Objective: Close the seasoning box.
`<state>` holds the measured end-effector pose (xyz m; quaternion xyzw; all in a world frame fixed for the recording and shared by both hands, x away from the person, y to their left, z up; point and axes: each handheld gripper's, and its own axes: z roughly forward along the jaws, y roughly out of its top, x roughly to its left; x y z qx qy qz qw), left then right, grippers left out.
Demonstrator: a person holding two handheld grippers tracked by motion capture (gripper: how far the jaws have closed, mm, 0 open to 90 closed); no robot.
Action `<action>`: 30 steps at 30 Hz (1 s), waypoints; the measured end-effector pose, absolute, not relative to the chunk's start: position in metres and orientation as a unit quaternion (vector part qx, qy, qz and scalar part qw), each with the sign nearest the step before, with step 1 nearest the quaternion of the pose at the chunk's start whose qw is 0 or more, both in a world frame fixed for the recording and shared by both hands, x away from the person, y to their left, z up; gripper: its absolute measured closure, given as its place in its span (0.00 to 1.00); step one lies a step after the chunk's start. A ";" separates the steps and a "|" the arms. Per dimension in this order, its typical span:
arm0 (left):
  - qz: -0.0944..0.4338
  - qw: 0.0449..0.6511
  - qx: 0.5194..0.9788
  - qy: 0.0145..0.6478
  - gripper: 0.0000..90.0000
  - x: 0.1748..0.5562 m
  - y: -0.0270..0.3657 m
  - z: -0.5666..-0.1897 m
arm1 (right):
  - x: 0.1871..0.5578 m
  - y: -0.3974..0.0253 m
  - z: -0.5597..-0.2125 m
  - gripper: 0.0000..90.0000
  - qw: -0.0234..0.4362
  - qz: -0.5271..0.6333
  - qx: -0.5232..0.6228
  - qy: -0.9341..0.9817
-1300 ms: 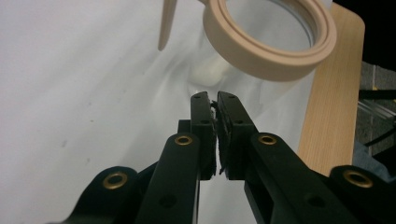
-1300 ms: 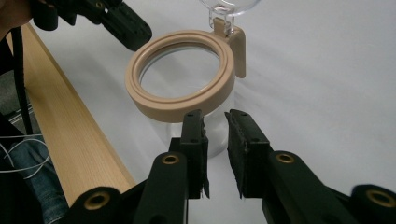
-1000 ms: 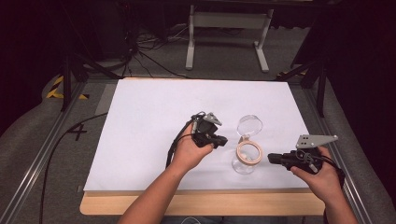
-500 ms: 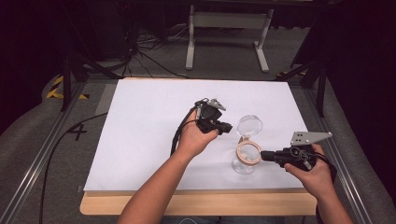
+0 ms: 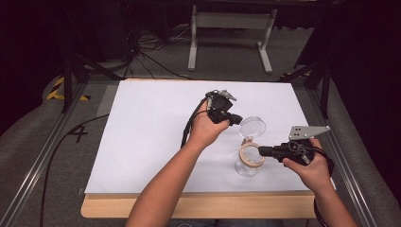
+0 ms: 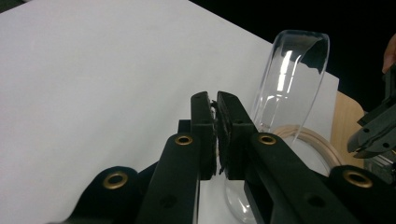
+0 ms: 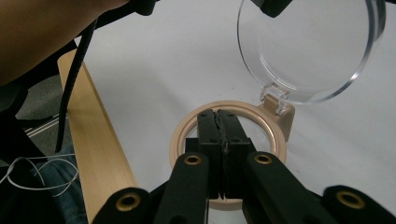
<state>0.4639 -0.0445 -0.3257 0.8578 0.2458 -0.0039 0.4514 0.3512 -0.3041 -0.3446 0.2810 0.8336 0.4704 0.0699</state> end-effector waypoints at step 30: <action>0.005 0.445 0.872 0.206 0.95 0.437 -0.049 -0.314 | 0.354 -0.302 -0.335 1.00 0.064 0.476 0.286 0.829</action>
